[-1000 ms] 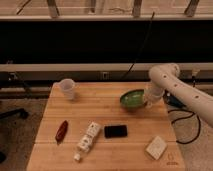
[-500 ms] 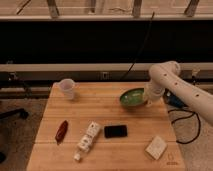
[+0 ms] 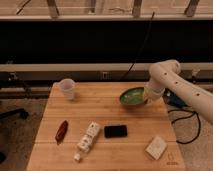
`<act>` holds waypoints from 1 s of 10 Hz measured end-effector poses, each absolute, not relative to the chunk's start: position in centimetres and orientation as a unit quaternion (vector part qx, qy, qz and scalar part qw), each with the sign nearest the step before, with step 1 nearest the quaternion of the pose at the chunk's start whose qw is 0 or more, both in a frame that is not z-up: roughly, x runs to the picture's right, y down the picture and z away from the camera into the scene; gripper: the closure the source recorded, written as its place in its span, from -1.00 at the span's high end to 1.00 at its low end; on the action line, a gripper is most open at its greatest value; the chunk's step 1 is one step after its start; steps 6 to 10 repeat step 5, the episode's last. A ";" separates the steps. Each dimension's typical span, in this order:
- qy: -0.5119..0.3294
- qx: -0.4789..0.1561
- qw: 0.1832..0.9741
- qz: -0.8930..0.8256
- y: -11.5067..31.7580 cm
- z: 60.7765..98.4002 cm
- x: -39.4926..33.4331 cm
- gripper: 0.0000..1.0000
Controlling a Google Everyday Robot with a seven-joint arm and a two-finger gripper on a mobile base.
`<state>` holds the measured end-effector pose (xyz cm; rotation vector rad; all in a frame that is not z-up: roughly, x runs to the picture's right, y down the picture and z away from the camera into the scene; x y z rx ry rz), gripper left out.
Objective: Pick up the ceramic bowl
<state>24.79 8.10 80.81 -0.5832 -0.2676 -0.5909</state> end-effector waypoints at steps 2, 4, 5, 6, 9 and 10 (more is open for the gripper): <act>-0.130 -0.280 0.906 -0.291 7.9 80.7 24.7 -1.00; -0.130 -0.279 0.905 -0.294 7.7 80.6 24.7 -1.00; -0.130 -0.278 0.904 -0.297 7.6 80.5 24.7 -1.00; -0.130 -0.278 0.904 -0.297 7.6 80.5 24.7 -1.00; -0.130 -0.278 0.904 -0.297 7.6 80.5 24.7 -1.00; -0.130 -0.278 0.904 -0.297 7.6 80.5 24.7 -1.00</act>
